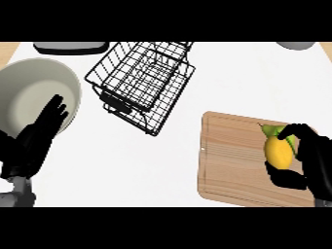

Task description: Pick the lemon from the cutting board and place it in the tiered basket

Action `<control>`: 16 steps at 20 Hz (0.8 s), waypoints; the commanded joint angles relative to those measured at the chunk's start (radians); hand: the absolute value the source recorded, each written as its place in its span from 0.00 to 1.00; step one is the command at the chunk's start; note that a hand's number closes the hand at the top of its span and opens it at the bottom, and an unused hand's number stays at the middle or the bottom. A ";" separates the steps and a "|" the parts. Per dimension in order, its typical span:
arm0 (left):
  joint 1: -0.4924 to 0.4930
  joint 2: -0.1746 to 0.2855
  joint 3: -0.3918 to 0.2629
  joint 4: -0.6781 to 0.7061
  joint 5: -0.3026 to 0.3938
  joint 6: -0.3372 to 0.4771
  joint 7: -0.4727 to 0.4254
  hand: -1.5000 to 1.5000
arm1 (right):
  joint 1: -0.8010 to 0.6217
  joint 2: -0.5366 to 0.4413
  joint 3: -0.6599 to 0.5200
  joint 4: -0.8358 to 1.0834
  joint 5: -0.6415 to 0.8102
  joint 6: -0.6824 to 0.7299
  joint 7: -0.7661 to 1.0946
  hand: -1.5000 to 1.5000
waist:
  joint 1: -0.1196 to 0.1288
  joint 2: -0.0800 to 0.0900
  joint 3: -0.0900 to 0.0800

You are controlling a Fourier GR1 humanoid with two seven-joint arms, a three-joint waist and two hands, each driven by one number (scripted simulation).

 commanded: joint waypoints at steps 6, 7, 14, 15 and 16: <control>0.005 -0.009 -0.010 -0.041 -0.012 -0.001 0.036 0.50 | -0.084 0.093 0.007 -0.310 -0.101 -0.029 0.002 1.00 | 0.006 0.003 0.001; 0.032 -0.013 0.010 0.039 -0.002 -0.038 -0.059 0.50 | -0.144 0.090 -0.011 -0.350 -0.134 0.050 0.060 1.00 | 0.007 0.005 0.000; -0.001 -0.016 0.008 -0.010 -0.018 -0.028 0.013 0.50 | -0.489 0.211 0.097 -0.289 -0.095 0.280 0.301 1.00 | 0.019 0.006 0.000; -0.039 -0.020 0.004 0.002 -0.020 -0.024 0.029 0.50 | -0.525 0.257 0.129 -0.222 -0.069 0.246 0.306 1.00 | 0.019 0.007 0.000; -0.083 -0.029 0.015 0.090 -0.012 -0.040 -0.007 0.50 | -0.577 0.281 0.149 -0.245 -0.056 0.290 0.363 1.00 | 0.012 0.007 -0.001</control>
